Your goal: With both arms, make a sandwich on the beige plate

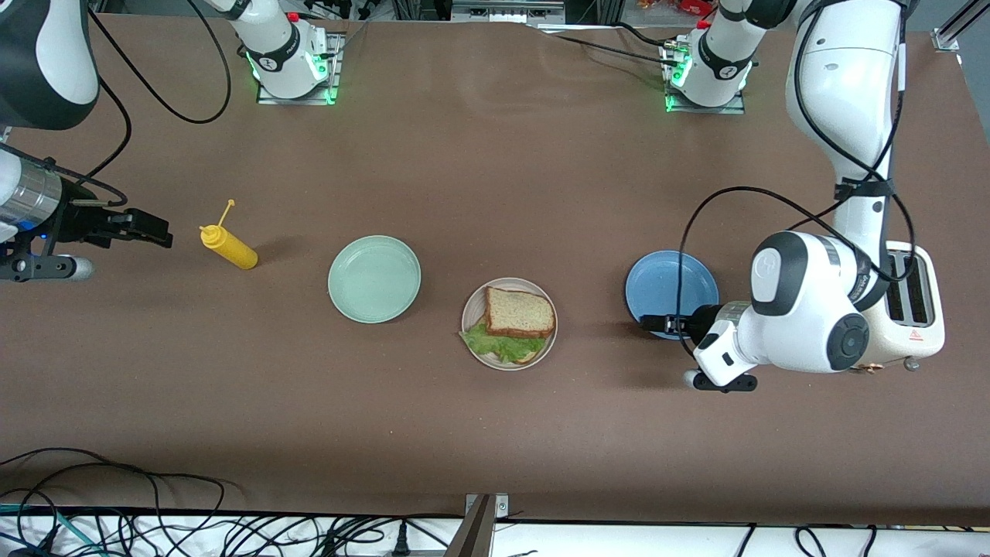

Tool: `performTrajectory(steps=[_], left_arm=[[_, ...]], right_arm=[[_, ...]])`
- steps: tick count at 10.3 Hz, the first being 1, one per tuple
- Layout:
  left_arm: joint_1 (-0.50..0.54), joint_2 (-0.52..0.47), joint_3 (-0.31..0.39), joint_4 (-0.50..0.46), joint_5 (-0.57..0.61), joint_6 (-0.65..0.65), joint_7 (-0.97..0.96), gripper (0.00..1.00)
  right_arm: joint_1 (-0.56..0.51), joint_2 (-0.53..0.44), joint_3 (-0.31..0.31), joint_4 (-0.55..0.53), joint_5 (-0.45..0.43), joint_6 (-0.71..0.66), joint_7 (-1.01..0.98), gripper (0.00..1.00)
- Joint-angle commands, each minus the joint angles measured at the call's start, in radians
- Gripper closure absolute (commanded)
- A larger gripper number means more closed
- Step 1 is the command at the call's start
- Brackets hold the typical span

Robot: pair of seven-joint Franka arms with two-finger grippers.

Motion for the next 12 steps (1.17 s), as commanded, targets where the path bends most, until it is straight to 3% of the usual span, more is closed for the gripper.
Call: performTrajectory(steps=[1,6,12], left_arm=[[-0.045,-0.091,0.009,-0.012,0.196,-0.012,-0.012,0.0],[0.075,-0.222,0.014,-0.012,0.201,-0.104,0.16,0.0],[0.072,-0.452,-0.002,-0.026,0.266,-0.381,0.149,0.0]], right_arm=[[0.007,-0.012,0.003,0.0,-0.02,-0.002,0.017,0.0],[0.009,-0.011,0.002,0.007,-0.023,-0.008,0.041,0.0],[0.024,-0.003,0.005,0.026,-0.078,-0.028,0.098,0.0]])
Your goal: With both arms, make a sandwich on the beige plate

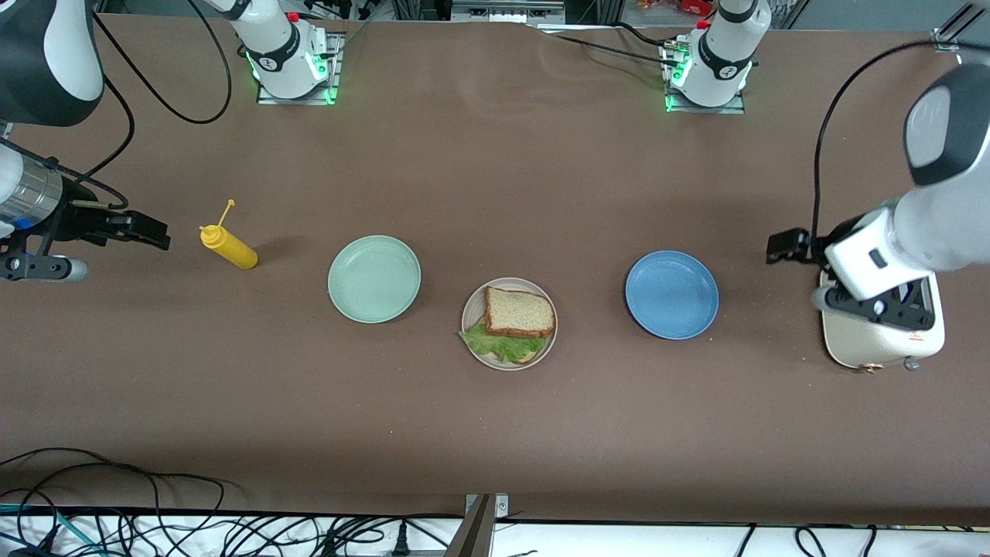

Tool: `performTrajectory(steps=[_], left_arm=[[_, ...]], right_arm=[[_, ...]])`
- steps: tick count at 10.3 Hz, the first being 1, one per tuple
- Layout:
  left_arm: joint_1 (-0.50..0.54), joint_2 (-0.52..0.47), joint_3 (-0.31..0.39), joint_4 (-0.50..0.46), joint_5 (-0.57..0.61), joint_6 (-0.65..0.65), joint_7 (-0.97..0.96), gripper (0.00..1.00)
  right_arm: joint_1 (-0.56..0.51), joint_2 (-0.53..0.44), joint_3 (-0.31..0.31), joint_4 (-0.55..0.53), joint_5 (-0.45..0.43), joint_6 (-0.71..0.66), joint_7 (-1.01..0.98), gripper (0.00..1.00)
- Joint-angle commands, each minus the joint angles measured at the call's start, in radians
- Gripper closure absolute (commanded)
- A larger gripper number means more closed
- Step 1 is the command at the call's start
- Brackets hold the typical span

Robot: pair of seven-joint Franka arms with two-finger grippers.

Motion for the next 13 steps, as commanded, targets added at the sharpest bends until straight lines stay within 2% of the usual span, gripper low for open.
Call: performTrajectory(steps=[1,2,5,7,9,10,11,12,13], left_arm=[[0.0,-0.082,0.0,-0.044,0.037,-0.073,0.008,0.0],[0.002,-0.107,0.0,-0.079,0.037,-0.076,0.013,0.0],[-0.003,-0.125,-0.003,-0.13,0.04,-0.038,0.015,0.03],[-0.003,-0.176,-0.015,-0.206,0.069,0.019,0.021,0.03],[0.028,-0.187,-0.015,-0.213,0.079,0.06,0.107,0.03],[0.072,-0.184,-0.015,-0.211,0.077,0.089,0.164,0.03],[0.08,-0.177,-0.014,-0.211,0.077,0.097,0.165,0.03],[0.08,-0.17,-0.012,-0.208,0.077,0.106,0.163,0.03],[0.078,-0.167,-0.014,-0.207,0.075,0.119,0.159,0.02]], right_arm=[[0.027,0.0,0.004,0.016,-0.061,-0.021,0.023,0.0],[0.036,0.0,0.004,0.017,-0.083,-0.021,0.02,0.0],[0.033,-0.022,0.001,0.02,-0.065,-0.036,0.05,0.0],[0.033,-0.049,-0.001,0.022,-0.065,-0.136,0.157,0.0],[0.033,-0.052,-0.004,0.028,-0.065,-0.138,0.172,0.0],[0.03,-0.049,-0.009,0.03,-0.051,-0.127,0.17,0.0],[0.025,-0.045,-0.012,0.04,0.028,-0.127,0.17,0.0],[0.025,-0.045,-0.019,0.056,0.067,-0.127,0.172,0.0],[0.024,-0.042,-0.021,0.056,0.073,-0.113,0.167,0.0]])
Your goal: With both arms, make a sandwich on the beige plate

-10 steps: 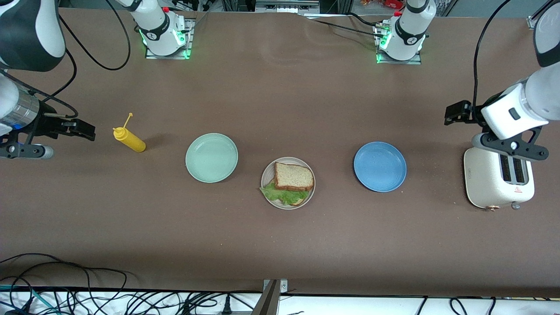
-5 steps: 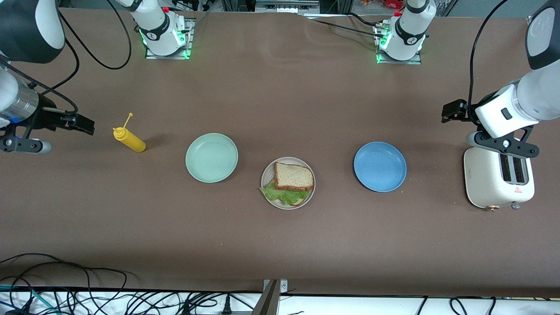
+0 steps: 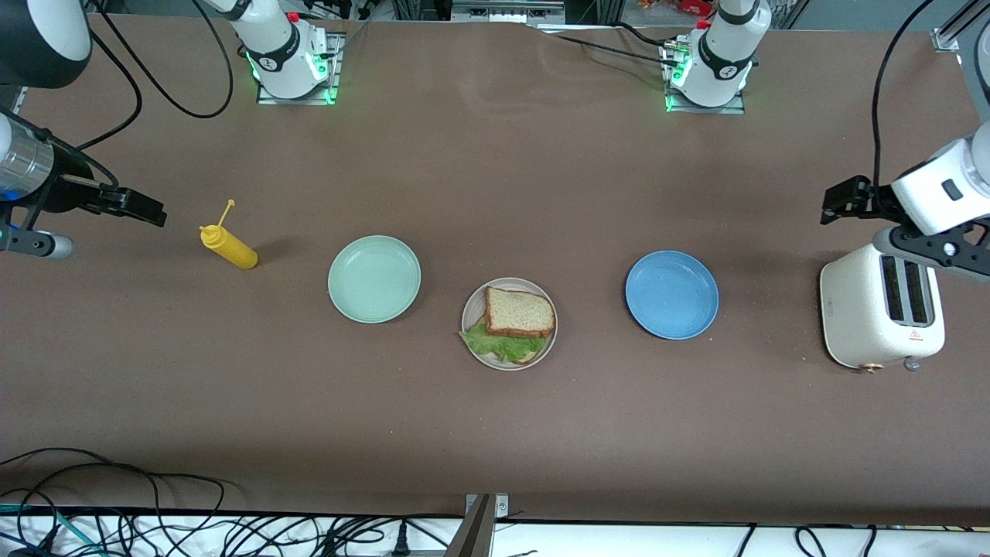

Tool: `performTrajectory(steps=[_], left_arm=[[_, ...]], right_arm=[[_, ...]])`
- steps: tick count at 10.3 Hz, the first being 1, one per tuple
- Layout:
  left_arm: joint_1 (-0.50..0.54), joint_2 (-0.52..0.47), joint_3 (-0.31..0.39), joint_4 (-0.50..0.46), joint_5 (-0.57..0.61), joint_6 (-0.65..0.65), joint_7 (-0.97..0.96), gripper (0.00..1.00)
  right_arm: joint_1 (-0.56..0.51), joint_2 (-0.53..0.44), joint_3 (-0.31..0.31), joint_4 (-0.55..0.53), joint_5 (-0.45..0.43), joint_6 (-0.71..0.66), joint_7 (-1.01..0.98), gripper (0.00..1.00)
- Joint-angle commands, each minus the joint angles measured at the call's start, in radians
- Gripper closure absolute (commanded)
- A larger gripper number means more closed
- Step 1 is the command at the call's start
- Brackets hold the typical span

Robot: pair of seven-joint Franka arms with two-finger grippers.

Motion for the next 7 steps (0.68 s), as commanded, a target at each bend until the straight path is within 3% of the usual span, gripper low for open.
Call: performTrajectory(steps=[1,7], left_arm=[[-0.007,-0.016,-0.01,-0.022,0.024,0.04,0.01,0.02],[-0.009,-0.017,-0.015,-0.021,0.008,0.055,-0.034,0.02]], right_arm=[[-0.008,0.008,-0.004,0.027,0.032,0.004,-0.012,0.0],[-0.008,0.022,-0.005,0.046,0.024,0.004,-0.032,0.0]])
